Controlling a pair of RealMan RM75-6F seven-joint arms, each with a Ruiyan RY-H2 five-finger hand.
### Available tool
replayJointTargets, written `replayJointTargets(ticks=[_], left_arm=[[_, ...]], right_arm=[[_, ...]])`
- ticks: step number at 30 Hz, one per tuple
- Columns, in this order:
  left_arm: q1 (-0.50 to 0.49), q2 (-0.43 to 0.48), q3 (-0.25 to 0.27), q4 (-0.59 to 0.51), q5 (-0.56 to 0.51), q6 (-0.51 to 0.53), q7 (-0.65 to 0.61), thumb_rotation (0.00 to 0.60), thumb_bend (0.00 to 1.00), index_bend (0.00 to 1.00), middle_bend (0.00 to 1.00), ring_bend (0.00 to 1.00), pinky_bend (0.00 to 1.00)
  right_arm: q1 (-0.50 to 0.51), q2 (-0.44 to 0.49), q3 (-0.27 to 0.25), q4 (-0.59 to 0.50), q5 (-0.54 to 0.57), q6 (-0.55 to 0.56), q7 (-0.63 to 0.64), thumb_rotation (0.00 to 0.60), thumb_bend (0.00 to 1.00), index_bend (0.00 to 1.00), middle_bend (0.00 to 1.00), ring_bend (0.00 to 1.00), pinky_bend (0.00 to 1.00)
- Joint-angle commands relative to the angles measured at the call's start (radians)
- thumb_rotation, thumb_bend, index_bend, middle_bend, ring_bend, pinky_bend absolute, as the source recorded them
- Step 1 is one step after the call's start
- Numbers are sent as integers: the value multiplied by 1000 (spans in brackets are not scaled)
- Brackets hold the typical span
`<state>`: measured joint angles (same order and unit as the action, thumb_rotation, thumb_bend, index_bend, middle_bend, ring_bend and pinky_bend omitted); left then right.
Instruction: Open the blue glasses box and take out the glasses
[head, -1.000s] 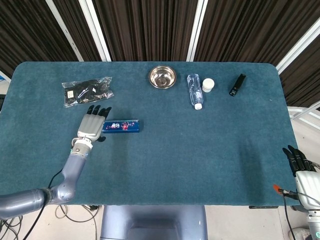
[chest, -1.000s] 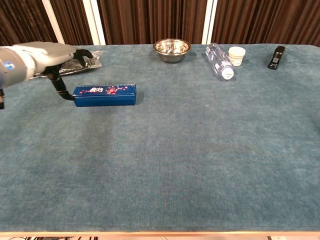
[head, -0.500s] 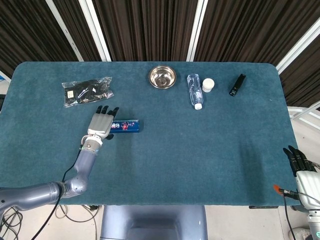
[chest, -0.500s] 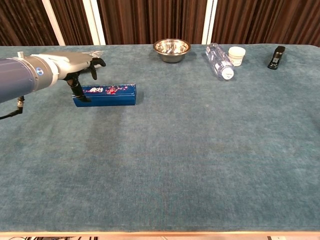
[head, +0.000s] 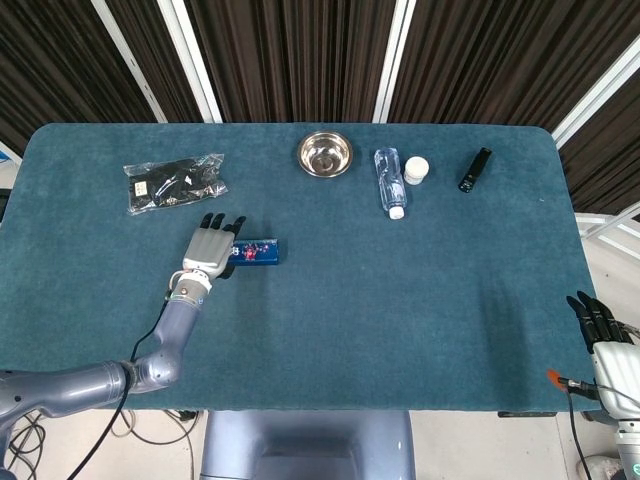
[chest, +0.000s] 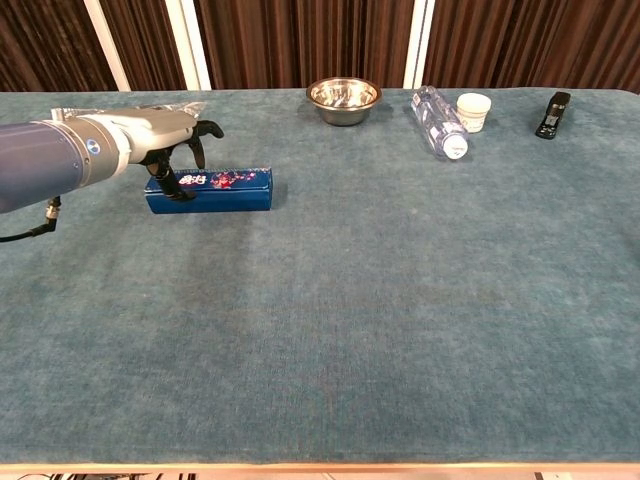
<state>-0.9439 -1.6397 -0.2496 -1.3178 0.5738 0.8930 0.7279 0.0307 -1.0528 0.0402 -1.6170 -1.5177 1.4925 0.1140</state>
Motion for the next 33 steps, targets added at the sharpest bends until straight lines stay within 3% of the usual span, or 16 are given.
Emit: replayJointTargets(ticks=[1,33], left_arm=[[-4,-1,3,2,0,-1,-5,600,366,0,269,0,19],[-24,-7,25,12,4,3,-50,600,418,0,293,0,19]], right_arm=[[0,0,0,0,0,0,0,600,170,0,0,0,199],[-1,1,-2,-3,0,-2,0,600,192,0,0,0,199]])
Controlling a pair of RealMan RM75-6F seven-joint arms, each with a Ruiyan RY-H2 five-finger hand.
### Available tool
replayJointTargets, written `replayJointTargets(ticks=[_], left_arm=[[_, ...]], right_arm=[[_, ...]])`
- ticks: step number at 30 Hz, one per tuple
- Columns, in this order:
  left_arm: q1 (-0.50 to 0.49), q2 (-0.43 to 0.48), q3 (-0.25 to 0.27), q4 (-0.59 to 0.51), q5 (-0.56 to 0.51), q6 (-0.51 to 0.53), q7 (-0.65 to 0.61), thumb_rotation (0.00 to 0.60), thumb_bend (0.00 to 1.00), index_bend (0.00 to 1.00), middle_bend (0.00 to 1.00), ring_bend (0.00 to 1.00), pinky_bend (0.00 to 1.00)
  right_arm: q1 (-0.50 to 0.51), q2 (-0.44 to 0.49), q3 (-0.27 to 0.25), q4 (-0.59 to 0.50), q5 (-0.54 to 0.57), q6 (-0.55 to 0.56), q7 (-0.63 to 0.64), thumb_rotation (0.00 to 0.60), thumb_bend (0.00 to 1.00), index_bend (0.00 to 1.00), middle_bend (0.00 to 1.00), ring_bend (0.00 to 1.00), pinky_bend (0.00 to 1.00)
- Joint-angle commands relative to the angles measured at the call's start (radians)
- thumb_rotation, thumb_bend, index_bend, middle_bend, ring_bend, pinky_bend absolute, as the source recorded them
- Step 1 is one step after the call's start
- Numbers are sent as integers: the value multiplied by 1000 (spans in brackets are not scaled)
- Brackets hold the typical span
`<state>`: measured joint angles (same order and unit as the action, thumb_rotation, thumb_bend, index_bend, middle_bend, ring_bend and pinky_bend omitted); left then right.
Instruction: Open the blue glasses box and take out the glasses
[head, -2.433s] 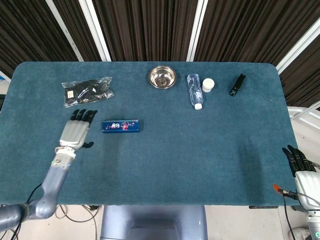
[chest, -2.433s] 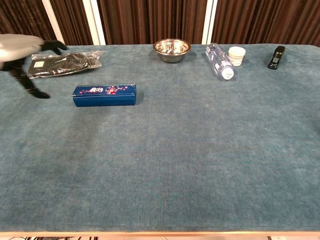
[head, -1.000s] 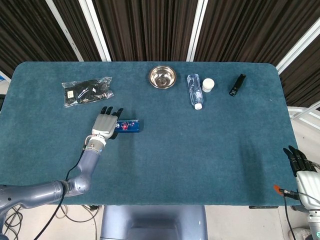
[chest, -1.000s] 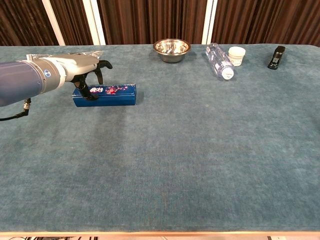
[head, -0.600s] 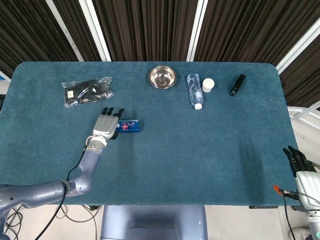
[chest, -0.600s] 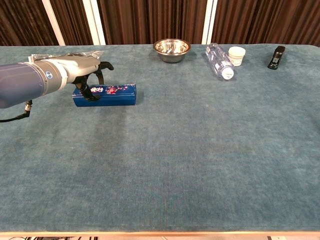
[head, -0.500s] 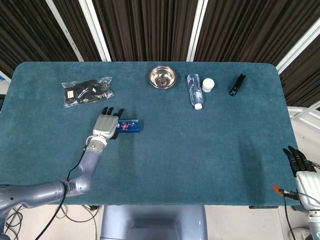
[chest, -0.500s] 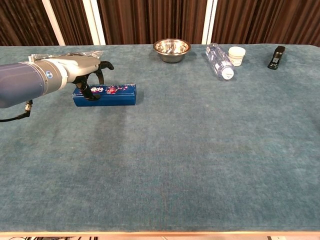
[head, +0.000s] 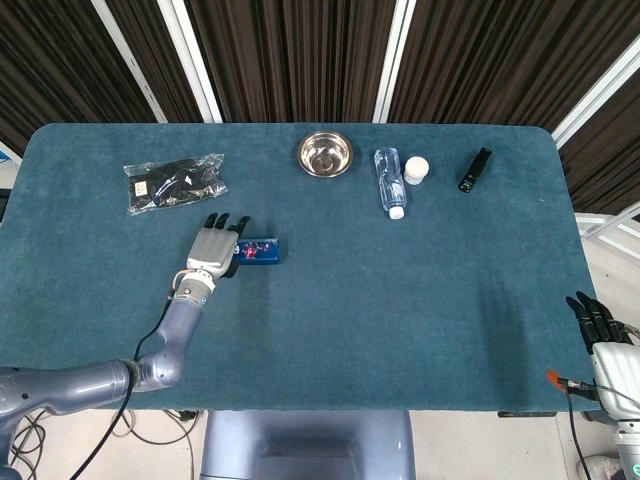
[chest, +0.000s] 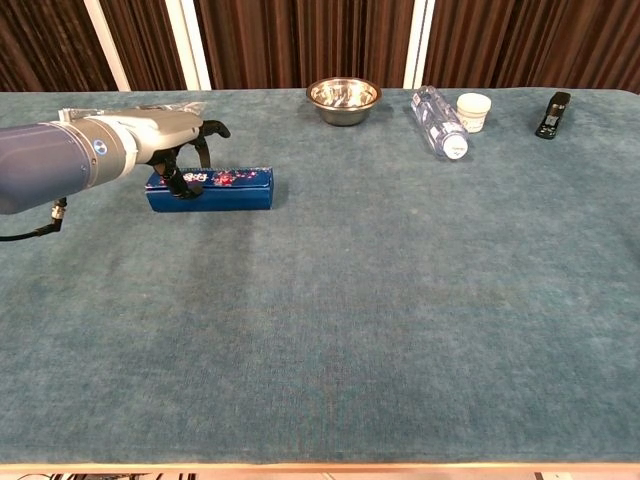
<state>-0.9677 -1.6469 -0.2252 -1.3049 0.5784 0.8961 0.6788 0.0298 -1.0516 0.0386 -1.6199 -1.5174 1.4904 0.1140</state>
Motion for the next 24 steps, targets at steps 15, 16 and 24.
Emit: replayJointTargets(ticks=[15,16,24], left_arm=[[-14,-10,2,36,-3,-3,-10,600,431,0,297,0,19],[-16,-12,1,41,-2,-3,-11,600,431,0,297,0,19],[-31,-24,0,91,1,-9,-4,600,431,0,294,0,19]], right_arm=[[0,1,0,-1,2,-1,1,600,193,0,0,0,199],[0,1,0,-1,2,-1,1,600,193,0,0,0,199],[-1,2,0,-3,4,-2,3,600,193,0,0,0,199]])
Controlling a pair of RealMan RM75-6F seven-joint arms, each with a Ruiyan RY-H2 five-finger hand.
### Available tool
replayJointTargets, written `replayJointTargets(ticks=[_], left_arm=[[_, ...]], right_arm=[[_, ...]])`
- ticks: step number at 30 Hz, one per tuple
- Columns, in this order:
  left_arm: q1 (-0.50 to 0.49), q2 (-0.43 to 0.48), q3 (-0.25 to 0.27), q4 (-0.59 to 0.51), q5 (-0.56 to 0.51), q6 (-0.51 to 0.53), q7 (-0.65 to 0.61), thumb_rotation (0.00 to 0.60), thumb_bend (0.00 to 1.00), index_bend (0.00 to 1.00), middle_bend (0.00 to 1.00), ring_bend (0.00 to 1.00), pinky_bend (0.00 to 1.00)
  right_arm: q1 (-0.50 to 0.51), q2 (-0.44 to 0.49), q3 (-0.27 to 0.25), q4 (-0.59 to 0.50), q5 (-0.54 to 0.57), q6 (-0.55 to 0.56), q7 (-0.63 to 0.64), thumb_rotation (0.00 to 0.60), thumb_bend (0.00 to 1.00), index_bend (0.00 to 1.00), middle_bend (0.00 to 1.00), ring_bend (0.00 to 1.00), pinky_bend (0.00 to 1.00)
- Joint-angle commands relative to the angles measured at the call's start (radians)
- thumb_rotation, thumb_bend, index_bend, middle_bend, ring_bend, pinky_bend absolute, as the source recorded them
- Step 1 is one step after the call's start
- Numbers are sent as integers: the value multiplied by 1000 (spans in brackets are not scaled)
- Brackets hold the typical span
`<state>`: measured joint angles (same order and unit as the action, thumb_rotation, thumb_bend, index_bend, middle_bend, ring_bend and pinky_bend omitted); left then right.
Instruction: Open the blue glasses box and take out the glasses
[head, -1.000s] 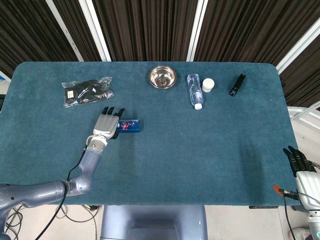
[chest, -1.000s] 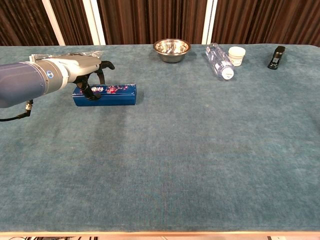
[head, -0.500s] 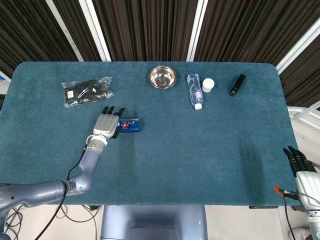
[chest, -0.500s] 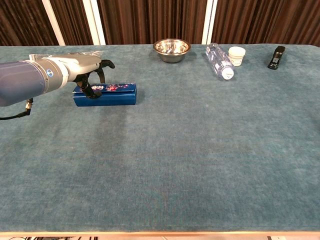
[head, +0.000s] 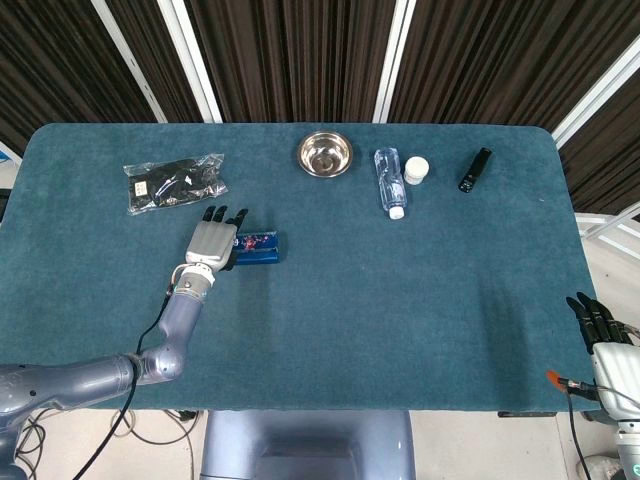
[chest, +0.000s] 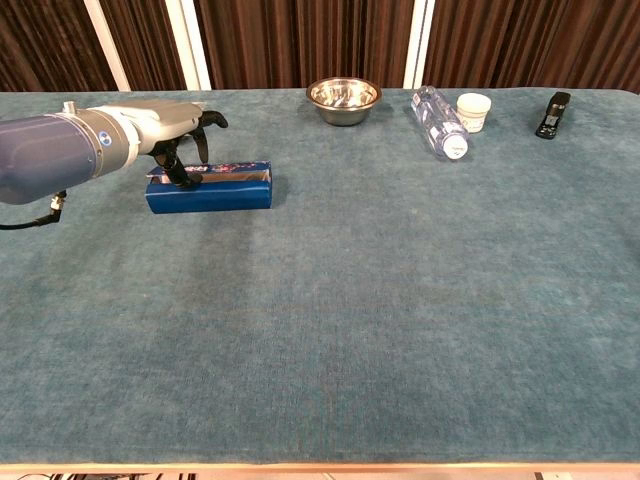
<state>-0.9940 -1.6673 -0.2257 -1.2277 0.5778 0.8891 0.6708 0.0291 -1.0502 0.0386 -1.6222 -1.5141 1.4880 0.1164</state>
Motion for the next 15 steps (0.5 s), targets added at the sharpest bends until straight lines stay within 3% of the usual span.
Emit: replayJointTargets(ticks=[1,15], left_arm=[[-7,-6,1,24,4,-2,6,600,431,0,295,0,19],[-40,-52,-18,160,28,-24,-3,600,429,1,280,0,19]], right_arm=[[0,0,0,-1,1,0,1,600,193,0,0,0,199],[0,1,1,-2,4,-3,0,600,193,0,0,0,199]])
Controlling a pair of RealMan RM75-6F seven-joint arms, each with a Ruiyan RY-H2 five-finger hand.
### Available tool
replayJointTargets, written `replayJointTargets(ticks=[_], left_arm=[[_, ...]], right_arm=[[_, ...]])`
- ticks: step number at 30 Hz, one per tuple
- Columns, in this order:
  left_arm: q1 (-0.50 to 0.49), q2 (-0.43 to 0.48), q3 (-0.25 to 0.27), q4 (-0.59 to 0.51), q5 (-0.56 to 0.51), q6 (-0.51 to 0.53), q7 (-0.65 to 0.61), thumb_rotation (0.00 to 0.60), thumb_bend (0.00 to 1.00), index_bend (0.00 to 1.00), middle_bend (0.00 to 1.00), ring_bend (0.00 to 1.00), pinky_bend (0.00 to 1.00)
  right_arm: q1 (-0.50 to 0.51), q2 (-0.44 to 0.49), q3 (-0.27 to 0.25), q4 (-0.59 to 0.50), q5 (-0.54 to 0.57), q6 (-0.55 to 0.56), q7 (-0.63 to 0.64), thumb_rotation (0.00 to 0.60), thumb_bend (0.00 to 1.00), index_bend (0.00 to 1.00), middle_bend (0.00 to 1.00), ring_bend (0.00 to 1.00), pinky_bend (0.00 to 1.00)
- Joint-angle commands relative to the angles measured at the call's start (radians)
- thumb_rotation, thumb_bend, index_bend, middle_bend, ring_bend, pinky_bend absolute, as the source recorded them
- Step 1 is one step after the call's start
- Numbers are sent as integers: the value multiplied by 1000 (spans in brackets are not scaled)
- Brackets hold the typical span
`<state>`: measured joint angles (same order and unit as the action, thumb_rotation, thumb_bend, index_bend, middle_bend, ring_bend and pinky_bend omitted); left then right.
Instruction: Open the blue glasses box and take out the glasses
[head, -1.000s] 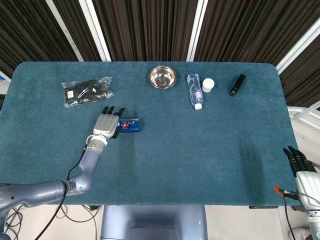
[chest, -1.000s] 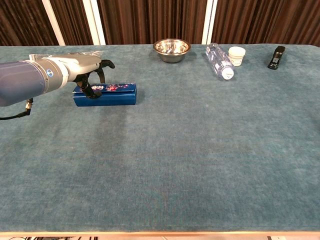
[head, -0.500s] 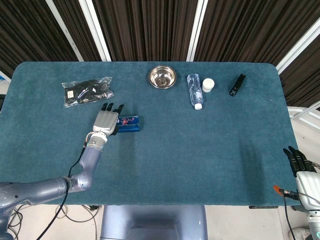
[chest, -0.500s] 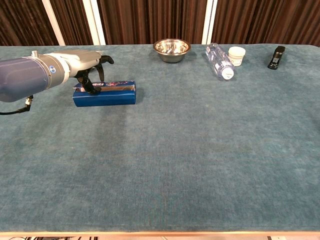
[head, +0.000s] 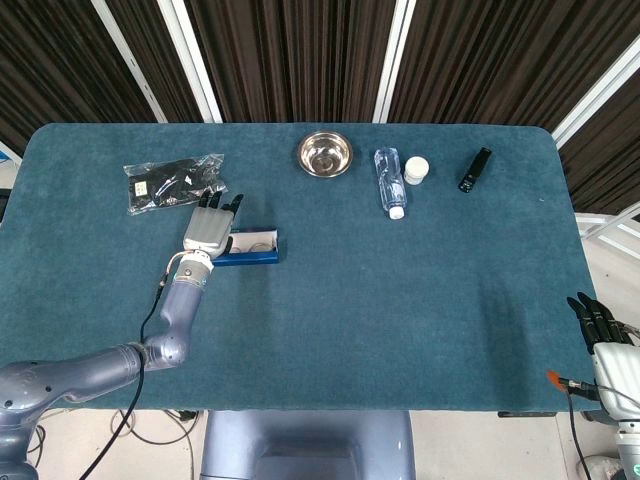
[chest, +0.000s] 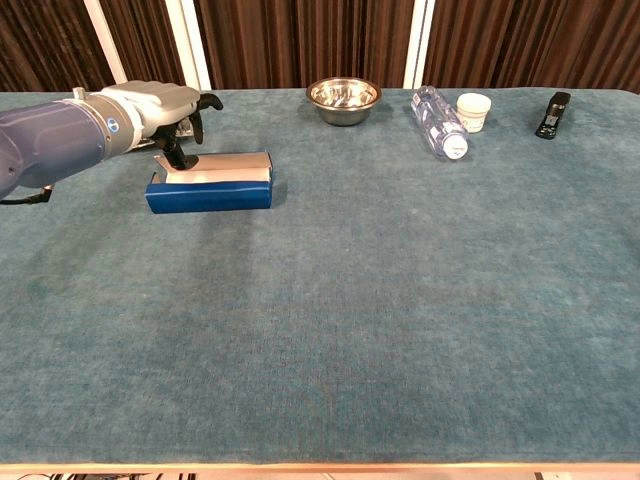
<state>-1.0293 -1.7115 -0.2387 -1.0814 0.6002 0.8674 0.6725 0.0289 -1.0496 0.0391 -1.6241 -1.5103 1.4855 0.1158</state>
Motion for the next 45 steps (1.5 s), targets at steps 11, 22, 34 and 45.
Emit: replayJointTargets(ticks=[11,22,34,45], left_arm=[[2,-5,-14,42,16,-4,-17,600,421,8,270,0,19],[55,115,3,-147,53,17,-40,600,385,9,254,0,19],[90,228,85,-327,58,-20,-17,600,225,9,258,0,18],[108,275,110,-411,46,0,-31,600,225,9,275,0,19]], right_arm=[[0,1,0,-2,2,-1,1,600,193,0,0,0,199],[-1,1,0,-2,1,0,-1,600,192,0,0,0,199],[-3,3,-1,-6,2,2,2,600,193,0,0,0,199],[-3,5,-1,-7,2,-1,7,600,194,0,0,0,199]])
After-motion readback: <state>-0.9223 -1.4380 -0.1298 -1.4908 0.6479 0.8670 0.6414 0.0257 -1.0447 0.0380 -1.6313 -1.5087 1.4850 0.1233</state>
